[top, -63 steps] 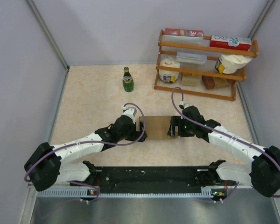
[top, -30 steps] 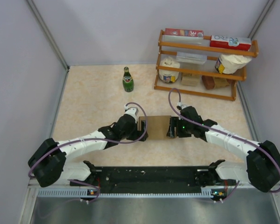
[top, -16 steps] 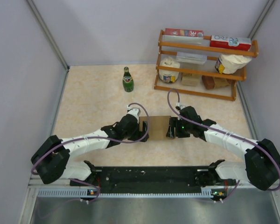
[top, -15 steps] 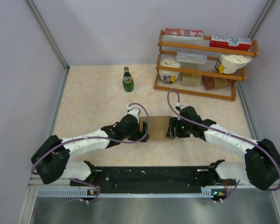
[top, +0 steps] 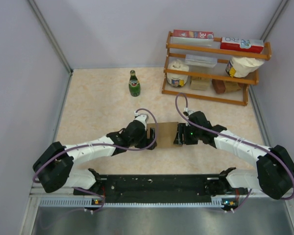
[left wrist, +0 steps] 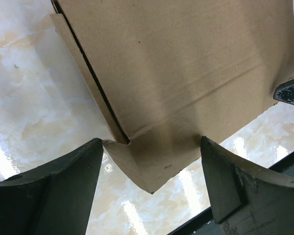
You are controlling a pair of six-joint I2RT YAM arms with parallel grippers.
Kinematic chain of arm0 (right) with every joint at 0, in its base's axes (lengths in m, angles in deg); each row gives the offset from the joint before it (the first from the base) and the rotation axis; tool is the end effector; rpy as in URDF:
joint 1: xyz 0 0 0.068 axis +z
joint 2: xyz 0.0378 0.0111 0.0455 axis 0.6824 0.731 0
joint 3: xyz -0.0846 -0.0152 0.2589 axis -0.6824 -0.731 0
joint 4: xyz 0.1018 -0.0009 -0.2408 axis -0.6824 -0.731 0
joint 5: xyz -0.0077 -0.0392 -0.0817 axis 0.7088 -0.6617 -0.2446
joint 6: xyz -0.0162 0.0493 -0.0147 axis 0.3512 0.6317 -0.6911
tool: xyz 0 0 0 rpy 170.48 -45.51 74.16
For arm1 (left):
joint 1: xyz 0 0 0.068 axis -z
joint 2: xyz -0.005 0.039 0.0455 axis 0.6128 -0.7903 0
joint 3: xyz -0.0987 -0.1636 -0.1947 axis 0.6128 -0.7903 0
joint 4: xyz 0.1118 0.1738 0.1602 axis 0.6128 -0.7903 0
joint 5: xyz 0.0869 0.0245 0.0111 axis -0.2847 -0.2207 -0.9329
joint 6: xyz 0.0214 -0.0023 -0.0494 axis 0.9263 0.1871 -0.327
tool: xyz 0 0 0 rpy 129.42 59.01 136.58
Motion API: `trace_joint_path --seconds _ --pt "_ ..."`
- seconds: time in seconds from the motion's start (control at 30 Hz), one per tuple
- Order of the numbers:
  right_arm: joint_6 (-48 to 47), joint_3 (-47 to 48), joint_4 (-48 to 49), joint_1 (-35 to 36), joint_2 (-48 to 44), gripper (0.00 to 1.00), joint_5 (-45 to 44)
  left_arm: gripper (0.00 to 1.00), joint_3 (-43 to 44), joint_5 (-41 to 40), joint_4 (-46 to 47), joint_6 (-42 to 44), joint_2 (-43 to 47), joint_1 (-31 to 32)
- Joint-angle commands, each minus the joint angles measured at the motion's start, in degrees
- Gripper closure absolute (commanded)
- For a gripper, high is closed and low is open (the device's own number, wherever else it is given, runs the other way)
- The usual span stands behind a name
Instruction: Fold the paper box
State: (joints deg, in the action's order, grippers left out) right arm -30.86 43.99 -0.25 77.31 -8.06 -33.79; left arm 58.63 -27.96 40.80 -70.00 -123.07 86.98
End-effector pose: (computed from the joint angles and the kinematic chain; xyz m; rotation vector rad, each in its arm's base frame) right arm 0.1908 0.1380 0.1873 -0.1775 2.5954 0.6792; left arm 0.1717 -0.1958 0.1853 0.2556 2.4355 -0.6407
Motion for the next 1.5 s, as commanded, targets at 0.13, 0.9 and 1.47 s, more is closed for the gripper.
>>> trace_joint_path --seconds 0.13,0.9,1.47 --pt "0.98 0.79 2.49 0.26 0.49 0.46 2.53 0.19 2.86 0.32 1.32 -0.05 -0.04 0.29" --pt "2.3 2.03 2.57 0.17 0.41 0.5 6.04 0.3 3.66 2.26 1.41 -0.4 -2.23 0.21" --pt "2.74 3.08 0.73 -0.8 -1.7 0.49 7.63 0.18 8.58 5.33 -6.5 1.53 -3.38 0.12"
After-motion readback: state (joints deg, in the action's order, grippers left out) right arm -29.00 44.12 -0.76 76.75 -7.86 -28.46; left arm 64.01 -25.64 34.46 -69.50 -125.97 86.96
